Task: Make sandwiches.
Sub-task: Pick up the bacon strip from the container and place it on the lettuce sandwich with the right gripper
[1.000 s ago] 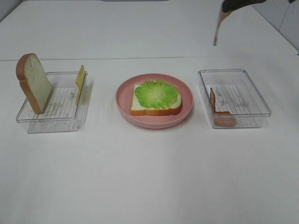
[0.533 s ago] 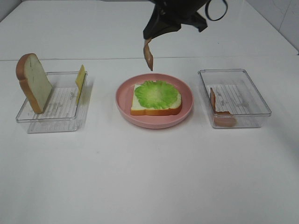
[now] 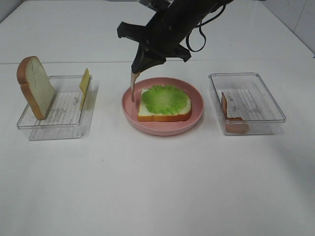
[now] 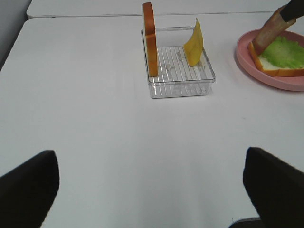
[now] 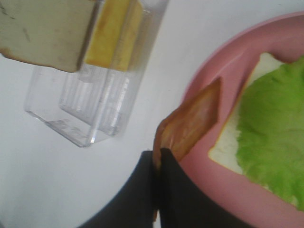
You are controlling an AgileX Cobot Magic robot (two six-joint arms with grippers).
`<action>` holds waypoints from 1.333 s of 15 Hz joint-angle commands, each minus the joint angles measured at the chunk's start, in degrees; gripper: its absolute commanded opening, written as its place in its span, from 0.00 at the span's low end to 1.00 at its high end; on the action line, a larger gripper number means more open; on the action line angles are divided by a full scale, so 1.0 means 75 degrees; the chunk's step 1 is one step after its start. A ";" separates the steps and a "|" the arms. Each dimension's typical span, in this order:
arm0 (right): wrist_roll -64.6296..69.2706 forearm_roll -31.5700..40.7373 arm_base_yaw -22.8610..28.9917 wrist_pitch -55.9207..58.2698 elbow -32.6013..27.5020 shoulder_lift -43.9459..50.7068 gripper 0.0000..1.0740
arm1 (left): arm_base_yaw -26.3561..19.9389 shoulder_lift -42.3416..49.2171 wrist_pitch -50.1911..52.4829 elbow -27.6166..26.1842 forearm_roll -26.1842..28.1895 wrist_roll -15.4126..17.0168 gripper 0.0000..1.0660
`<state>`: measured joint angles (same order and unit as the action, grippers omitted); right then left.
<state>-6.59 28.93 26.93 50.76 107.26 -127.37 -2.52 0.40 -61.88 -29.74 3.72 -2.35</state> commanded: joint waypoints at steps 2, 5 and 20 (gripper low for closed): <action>0.0328 -0.1215 -0.0046 0.0000 0.0046 -0.0275 0.00 | 0.0046 0.0107 0.0076 0.0015 0.0046 0.0000 0.92; 0.0657 -0.2200 -0.0046 0.0015 0.0046 -0.0313 0.00 | 0.0046 0.0107 0.0076 0.0015 0.0046 0.0000 0.92; 0.1283 -0.3812 -0.0031 0.0191 0.0046 -0.0145 0.90 | 0.0046 0.0107 0.0076 0.0015 0.0046 0.0000 0.92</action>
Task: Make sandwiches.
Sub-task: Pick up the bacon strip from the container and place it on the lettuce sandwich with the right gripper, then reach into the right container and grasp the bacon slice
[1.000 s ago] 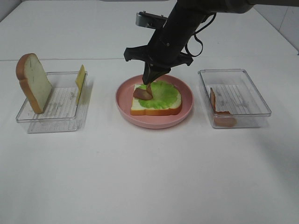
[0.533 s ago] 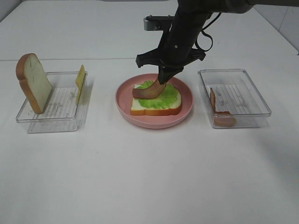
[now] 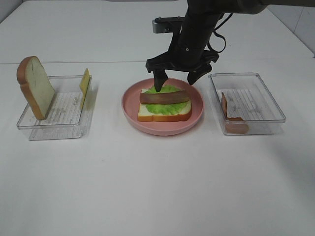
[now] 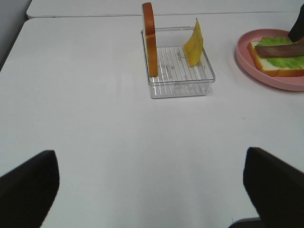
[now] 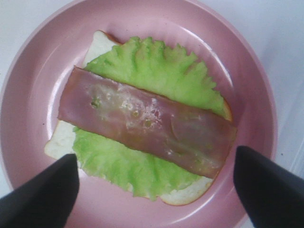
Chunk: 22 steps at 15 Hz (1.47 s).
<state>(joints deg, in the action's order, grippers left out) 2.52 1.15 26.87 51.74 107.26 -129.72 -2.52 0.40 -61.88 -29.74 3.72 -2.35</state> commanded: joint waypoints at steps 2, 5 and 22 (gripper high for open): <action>0.0069 -0.0153 -0.0023 0.0061 0.0046 0.0351 0.90 | 0.0046 0.0107 0.0076 0.0015 0.0046 0.0000 0.92; 0.0688 -0.0718 -0.0031 0.1253 0.0046 0.0879 0.90 | 0.0046 0.0107 0.0076 0.0015 0.0046 0.0000 0.92; 0.1322 -0.0657 -0.1031 0.2681 -0.1268 0.1115 0.84 | 0.0046 0.0107 0.0076 0.0015 0.0046 0.0000 0.92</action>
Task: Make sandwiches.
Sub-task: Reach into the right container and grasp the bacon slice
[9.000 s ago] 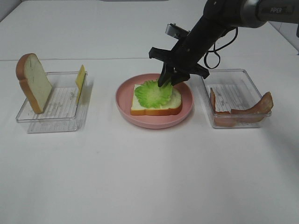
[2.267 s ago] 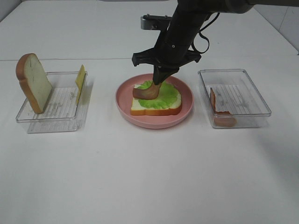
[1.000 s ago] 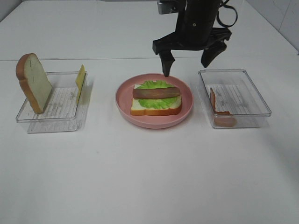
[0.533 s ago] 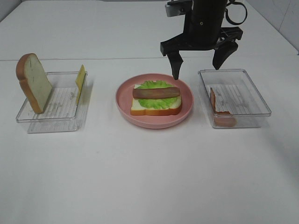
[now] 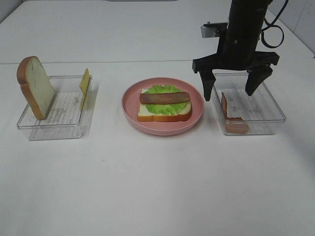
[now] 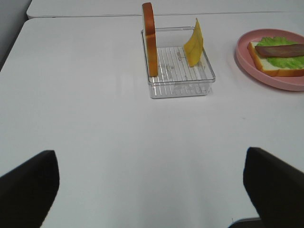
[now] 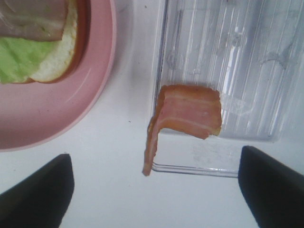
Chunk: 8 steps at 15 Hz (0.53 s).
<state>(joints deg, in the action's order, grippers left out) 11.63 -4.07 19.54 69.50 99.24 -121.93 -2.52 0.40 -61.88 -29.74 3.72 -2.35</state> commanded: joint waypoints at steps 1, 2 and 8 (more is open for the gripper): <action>0.0099 0.0023 -0.0053 0.0115 -0.0260 0.0076 0.84 | 0.0046 0.0107 0.0076 0.0015 0.0046 0.0000 0.92; 0.0099 0.0115 -0.0053 -0.0191 -0.0275 0.0046 0.84 | 0.0046 0.0107 0.0076 0.0015 0.0046 0.0000 0.92; 0.0107 0.0222 -0.0053 -0.0565 -0.0275 -0.0328 0.82 | 0.0046 0.0107 0.0076 0.0015 0.0046 0.0000 0.92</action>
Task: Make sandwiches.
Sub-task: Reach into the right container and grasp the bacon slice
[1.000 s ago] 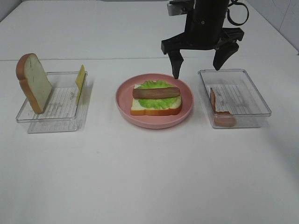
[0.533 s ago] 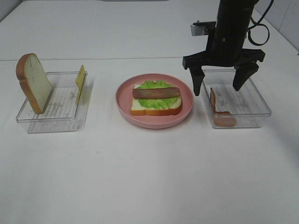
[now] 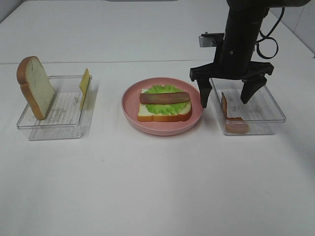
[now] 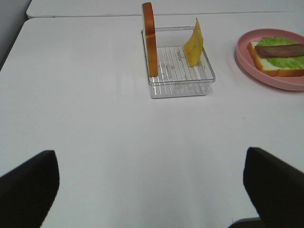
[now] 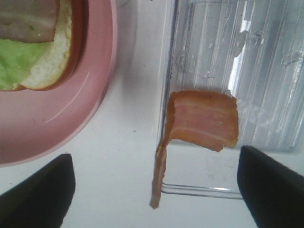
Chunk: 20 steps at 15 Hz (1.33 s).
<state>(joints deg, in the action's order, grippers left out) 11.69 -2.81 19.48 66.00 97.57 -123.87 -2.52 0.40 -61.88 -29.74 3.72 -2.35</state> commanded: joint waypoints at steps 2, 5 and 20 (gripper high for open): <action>0.0099 0.0076 -0.0046 -0.0130 -0.0053 -0.0076 0.81 | 0.0046 0.0107 0.0076 0.0015 0.0046 0.0000 0.92; 0.0099 0.0061 -0.0046 -0.0229 -0.0053 -0.0214 0.79 | 0.0046 0.0107 0.0076 0.0015 0.0046 0.0000 0.92; 0.0076 -0.0267 -0.0031 -0.0397 -0.0053 -0.0260 0.56 | 0.0046 0.0107 0.0076 0.0015 0.0046 0.0000 0.92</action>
<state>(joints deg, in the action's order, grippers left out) 12.43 -4.53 19.48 63.08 97.46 -125.65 -2.52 0.40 -61.88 -29.74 3.72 -2.35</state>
